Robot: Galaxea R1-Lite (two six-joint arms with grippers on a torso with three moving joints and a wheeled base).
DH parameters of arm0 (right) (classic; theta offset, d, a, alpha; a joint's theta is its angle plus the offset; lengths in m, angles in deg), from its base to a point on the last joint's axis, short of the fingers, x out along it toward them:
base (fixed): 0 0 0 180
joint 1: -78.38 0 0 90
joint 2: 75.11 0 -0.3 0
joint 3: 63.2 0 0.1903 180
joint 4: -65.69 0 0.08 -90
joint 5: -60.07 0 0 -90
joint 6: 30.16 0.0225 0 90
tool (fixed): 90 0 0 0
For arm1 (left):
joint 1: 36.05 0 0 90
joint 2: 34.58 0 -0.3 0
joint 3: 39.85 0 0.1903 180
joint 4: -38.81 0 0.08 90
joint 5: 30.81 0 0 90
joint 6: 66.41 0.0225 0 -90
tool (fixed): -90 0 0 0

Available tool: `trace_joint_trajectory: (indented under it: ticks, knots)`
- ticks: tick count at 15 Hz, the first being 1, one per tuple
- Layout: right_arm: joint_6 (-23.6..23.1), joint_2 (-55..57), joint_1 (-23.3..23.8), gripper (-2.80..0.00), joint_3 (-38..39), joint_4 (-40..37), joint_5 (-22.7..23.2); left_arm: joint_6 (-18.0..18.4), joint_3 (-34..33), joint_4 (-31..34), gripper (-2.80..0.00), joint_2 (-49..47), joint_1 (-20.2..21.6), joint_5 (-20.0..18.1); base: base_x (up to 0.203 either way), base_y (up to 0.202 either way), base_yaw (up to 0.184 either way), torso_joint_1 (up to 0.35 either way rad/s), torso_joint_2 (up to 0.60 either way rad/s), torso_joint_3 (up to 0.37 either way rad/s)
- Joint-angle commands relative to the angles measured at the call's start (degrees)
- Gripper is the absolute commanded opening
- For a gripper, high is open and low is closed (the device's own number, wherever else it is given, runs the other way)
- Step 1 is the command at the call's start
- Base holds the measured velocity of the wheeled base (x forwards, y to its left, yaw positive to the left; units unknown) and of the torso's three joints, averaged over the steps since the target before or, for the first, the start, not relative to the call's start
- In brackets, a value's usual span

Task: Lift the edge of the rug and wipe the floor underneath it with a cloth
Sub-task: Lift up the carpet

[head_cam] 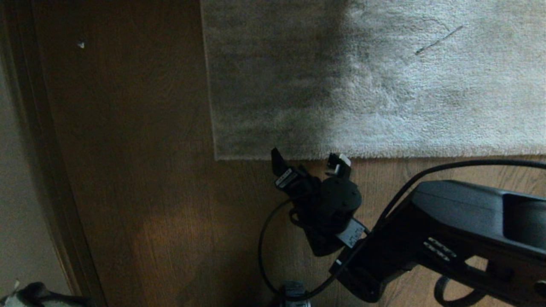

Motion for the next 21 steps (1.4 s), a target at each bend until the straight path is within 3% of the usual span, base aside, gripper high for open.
trace_joint_trajectory:
  ticks: [1, 11, 21]
  knots:
    - [0.22, 1.93, -0.07, 0.00, -2.77, 2.78, -0.17, -0.07, -0.05, -0.02, -2.80, 0.00, 0.01, 0.00, 0.000, 0.000, 0.000, 0.000, 0.00, 0.000]
    - [0.31, 4.14, -2.91, 0.00, -4.24, 2.78, -0.08, 0.00, 0.04, -0.02, -2.80, 0.00, 0.01, 0.00, 0.000, 0.000, 0.000, 0.000, 0.00, 0.000]
    - [0.22, 7.83, -2.70, 0.00, -9.80, 2.78, -0.11, 0.00, 0.04, -0.02, -2.80, 0.00, 0.01, 0.00, 0.000, 0.000, 0.000, 0.000, 0.00, 0.000]
